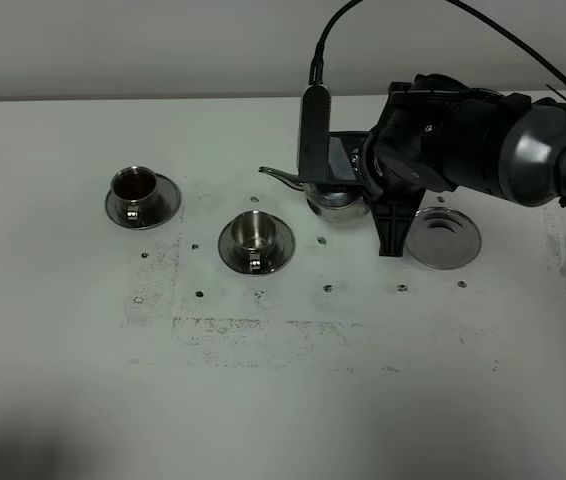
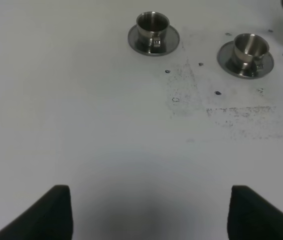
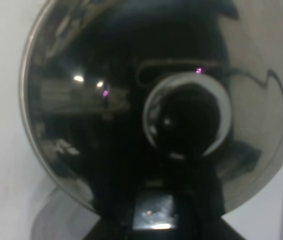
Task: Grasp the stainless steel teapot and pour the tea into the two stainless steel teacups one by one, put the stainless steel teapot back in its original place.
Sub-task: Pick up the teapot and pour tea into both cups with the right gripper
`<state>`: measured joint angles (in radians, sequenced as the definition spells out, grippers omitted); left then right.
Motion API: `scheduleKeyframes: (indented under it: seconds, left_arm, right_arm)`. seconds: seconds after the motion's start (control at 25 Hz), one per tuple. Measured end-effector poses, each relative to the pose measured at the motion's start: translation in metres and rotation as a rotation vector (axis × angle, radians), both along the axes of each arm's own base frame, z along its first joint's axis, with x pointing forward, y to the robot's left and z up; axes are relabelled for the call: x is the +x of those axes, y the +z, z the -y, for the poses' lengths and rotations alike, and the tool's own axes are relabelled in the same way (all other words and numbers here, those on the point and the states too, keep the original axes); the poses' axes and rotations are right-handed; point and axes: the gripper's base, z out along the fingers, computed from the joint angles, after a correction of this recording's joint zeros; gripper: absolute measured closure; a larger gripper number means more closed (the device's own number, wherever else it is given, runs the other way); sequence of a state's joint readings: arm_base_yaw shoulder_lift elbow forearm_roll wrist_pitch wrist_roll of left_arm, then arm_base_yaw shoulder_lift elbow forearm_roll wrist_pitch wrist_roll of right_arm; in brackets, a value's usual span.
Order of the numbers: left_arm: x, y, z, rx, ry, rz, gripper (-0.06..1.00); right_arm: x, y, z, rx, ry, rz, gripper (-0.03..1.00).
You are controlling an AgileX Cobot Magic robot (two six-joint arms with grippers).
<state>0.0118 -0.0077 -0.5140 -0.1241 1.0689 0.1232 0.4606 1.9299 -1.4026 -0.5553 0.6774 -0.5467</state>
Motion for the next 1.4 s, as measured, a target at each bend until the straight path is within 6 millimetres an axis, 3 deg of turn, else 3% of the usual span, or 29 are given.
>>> scheduleKeyframes:
  seconds: [0.36, 0.8, 1.4]
  left_arm:
    - [0.000, 0.000, 0.000, 0.000, 0.000, 0.000, 0.25]
    - [0.000, 0.000, 0.000, 0.000, 0.000, 0.000, 0.25]
    - [0.000, 0.000, 0.000, 0.000, 0.000, 0.000, 0.25]
  right_arm:
    - [-0.005, -0.021, 0.001, -0.053, 0.087, 0.011, 0.79]
    - [-0.005, -0.023, -0.013, -0.111, 0.191, 0.076, 0.79]
    - [0.002, -0.025, -0.014, -0.200, 0.271, 0.151, 0.79]
